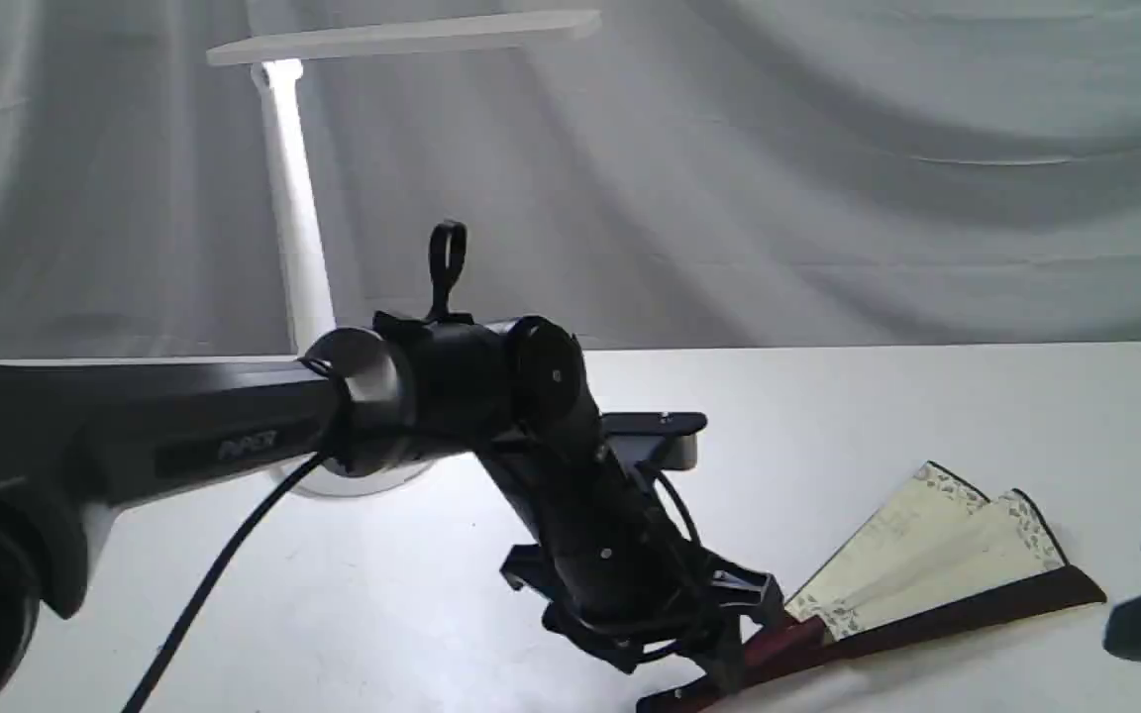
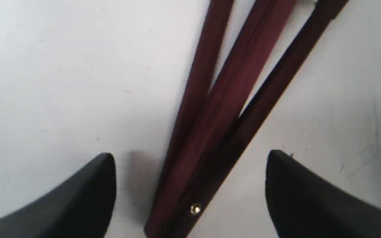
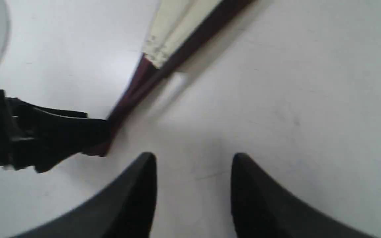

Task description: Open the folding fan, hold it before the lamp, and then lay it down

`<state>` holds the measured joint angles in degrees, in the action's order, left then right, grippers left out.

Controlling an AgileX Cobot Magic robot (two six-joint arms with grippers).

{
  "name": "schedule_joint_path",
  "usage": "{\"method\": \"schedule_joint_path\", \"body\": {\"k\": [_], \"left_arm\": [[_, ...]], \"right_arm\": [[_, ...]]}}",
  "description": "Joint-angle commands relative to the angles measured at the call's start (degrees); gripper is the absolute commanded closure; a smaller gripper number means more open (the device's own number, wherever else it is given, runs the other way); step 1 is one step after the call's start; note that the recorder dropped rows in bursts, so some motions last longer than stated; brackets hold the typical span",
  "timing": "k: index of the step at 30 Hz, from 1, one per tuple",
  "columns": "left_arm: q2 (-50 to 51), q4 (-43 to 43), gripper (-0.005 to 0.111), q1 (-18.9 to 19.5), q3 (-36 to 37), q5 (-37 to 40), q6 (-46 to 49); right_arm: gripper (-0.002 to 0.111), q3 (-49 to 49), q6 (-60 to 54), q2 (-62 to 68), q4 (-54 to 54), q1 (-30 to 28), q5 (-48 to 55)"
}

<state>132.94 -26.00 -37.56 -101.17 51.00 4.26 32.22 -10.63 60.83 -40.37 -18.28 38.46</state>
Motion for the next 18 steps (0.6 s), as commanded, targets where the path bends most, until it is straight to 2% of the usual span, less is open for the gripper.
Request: {"method": "schedule_joint_path", "body": {"k": [1,5,12,18], "left_arm": [[-2.53,2.86,0.043,0.27,0.17,1.36,0.47],[-4.29,8.46,0.043,0.27,0.17,3.49,0.47],[-6.35,16.52,0.043,0.27,0.37,8.12,0.26],[-7.03,13.86,0.043,2.49,0.87,8.82,0.74]], "right_arm": [[0.06,0.29,-6.76,2.8,-8.64,-0.24,-0.76],[0.058,0.29,-11.15,8.99,-16.09,-0.24,-0.96],[0.063,0.29,-22.94,17.78,-33.59,0.37,-2.19],[0.064,0.29,-30.25,22.39,-47.59,4.85,-5.2]]}}
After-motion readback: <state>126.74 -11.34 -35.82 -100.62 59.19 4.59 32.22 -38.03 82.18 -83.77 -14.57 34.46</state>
